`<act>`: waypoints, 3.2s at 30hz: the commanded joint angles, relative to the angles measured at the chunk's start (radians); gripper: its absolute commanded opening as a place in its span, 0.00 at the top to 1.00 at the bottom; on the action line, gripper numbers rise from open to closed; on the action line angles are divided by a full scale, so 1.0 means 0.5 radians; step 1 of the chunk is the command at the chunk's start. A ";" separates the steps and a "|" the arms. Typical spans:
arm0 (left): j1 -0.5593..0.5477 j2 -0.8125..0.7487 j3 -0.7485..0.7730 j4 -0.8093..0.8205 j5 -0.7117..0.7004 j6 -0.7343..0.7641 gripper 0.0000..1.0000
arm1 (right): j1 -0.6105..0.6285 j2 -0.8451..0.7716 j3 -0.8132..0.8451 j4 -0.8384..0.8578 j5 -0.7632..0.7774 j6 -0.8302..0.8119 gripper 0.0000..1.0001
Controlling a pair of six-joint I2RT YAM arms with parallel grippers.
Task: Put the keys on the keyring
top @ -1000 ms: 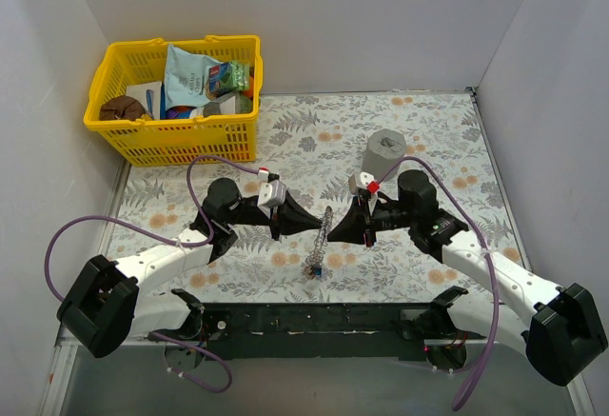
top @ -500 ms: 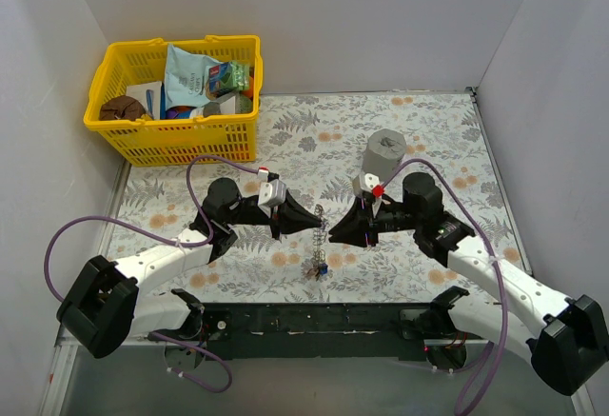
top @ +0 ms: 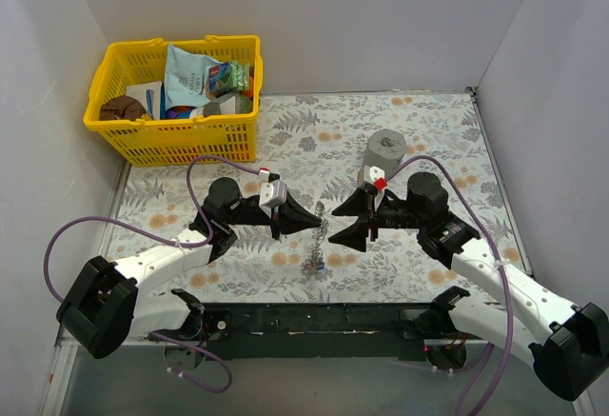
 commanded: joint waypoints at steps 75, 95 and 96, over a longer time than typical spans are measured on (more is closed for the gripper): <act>0.006 0.153 0.767 -1.833 0.040 1.074 0.51 | 0.008 0.649 0.716 -1.030 0.131 -0.468 0.99; -0.099 0.365 0.865 -1.674 0.104 1.031 0.68 | 0.008 0.566 0.594 -0.797 -0.154 -0.425 0.99; -0.098 0.359 0.868 -1.671 0.104 1.031 0.67 | 0.008 0.566 0.587 -0.797 -0.154 -0.425 0.99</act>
